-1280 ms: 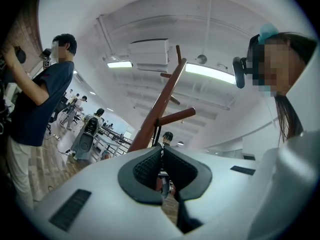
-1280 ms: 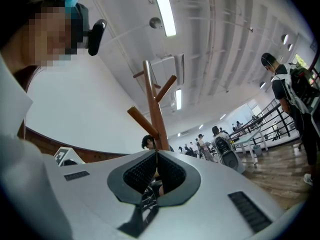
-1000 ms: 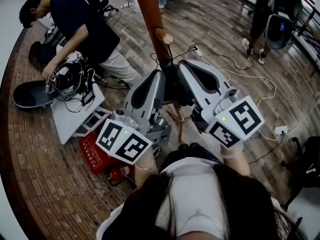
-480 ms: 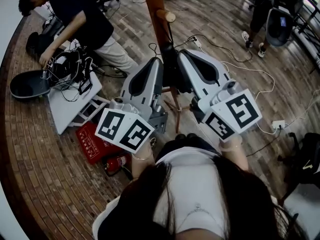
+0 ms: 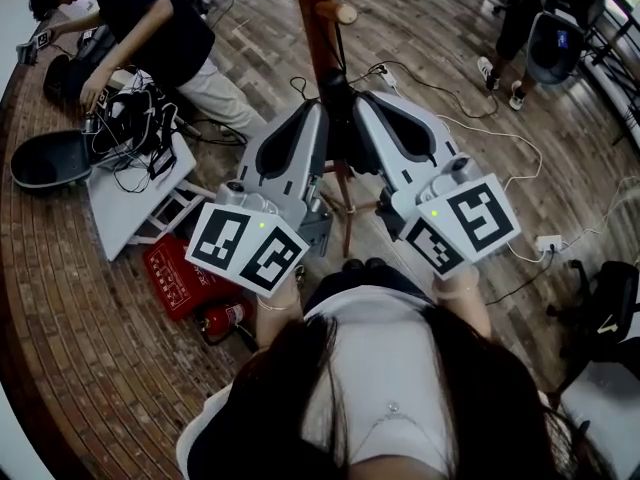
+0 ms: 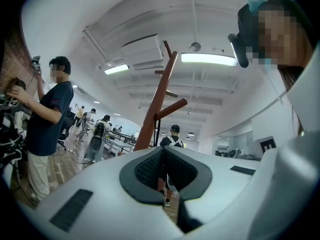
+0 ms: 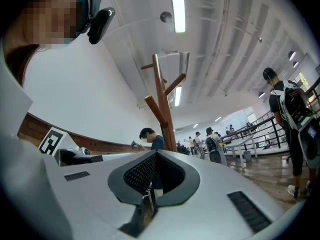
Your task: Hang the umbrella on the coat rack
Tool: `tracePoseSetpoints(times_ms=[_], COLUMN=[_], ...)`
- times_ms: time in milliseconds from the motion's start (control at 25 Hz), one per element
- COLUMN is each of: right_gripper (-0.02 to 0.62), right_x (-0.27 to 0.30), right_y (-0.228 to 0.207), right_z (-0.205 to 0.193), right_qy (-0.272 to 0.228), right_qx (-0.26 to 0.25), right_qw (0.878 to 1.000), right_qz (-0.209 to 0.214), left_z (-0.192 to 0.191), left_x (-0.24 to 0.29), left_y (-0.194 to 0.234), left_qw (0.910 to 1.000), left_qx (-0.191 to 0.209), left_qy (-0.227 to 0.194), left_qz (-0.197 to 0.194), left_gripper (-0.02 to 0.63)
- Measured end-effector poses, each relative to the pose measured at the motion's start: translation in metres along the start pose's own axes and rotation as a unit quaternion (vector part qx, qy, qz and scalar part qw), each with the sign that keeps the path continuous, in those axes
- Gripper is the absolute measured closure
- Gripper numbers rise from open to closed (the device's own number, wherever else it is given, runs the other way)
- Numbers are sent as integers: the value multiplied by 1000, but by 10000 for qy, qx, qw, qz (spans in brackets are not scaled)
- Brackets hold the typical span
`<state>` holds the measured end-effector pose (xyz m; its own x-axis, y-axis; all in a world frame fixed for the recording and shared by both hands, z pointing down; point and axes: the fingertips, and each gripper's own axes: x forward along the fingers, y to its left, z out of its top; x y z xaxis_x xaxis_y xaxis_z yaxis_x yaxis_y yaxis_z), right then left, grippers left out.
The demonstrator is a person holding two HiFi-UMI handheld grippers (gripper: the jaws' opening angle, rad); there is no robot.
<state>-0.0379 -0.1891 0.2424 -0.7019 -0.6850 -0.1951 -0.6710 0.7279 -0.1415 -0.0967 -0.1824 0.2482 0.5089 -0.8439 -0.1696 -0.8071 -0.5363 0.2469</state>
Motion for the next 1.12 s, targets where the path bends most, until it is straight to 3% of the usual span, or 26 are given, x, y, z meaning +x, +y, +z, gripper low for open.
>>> tracePoseSetpoints(times_ms=[1120], right_gripper=[561], right_x=[-8], right_y=[-3], right_z=[-4], right_qy=[111], right_qx=[43], right_qw=[9998], right_qz=[-173], left_z=[-9], left_x=[2], left_y=[-5], left_qw=[9998], left_qx=[-163], left_qy=[81], left_qz=[-75], left_gripper=[594])
